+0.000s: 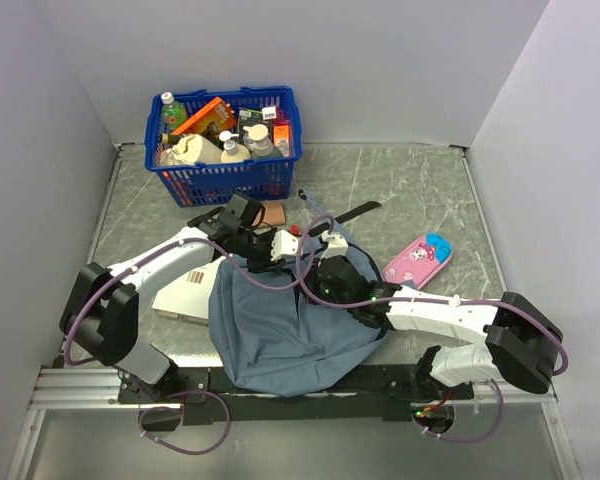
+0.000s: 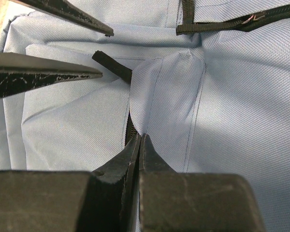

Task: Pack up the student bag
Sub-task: Unzip the student bag at the center of the board.

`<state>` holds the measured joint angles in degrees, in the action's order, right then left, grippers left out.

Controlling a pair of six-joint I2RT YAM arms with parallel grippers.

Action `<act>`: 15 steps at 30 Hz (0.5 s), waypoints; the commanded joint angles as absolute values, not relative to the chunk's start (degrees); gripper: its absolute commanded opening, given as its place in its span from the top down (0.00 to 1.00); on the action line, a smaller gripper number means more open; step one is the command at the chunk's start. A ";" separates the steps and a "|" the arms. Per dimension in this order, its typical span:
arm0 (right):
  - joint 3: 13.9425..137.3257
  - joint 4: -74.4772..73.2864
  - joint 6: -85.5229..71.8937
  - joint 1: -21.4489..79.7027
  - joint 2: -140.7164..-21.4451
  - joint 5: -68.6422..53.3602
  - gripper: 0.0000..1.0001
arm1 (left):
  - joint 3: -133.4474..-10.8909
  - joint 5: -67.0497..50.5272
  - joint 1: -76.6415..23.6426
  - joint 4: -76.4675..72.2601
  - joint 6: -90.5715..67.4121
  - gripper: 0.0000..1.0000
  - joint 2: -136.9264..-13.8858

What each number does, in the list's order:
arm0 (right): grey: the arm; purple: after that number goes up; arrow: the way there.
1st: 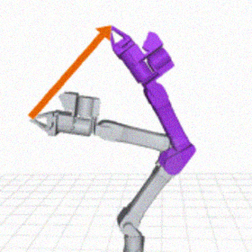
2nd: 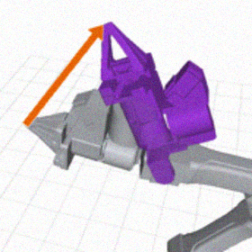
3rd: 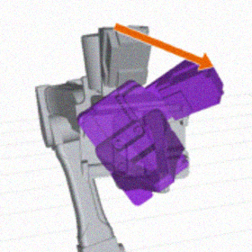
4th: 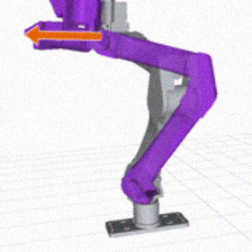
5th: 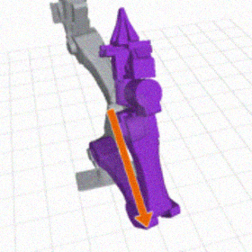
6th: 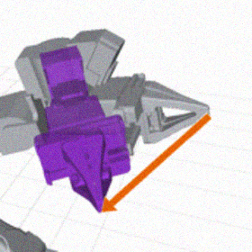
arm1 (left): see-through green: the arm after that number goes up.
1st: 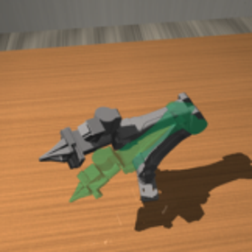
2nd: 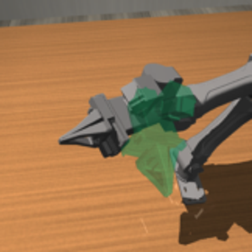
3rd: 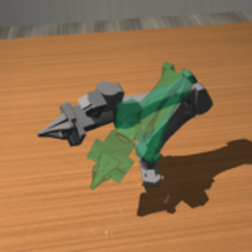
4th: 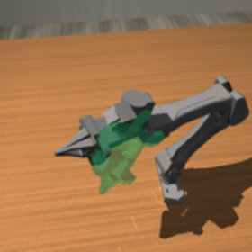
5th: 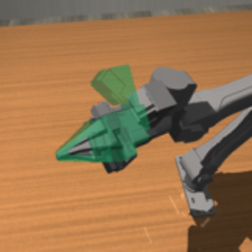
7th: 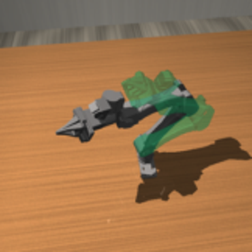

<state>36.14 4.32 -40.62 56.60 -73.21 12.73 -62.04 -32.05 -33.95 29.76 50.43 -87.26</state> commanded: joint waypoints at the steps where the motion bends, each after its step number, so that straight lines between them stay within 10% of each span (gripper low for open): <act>1: 36.30 8.26 -40.96 56.78 -70.75 12.74 1.00 | -63.10 -34.19 -34.01 31.10 51.32 0.62 -88.85; 15: 36.65 8.44 -40.87 56.78 -70.49 11.95 1.00 | -60.64 -32.78 -34.37 28.57 51.77 0.65 -87.27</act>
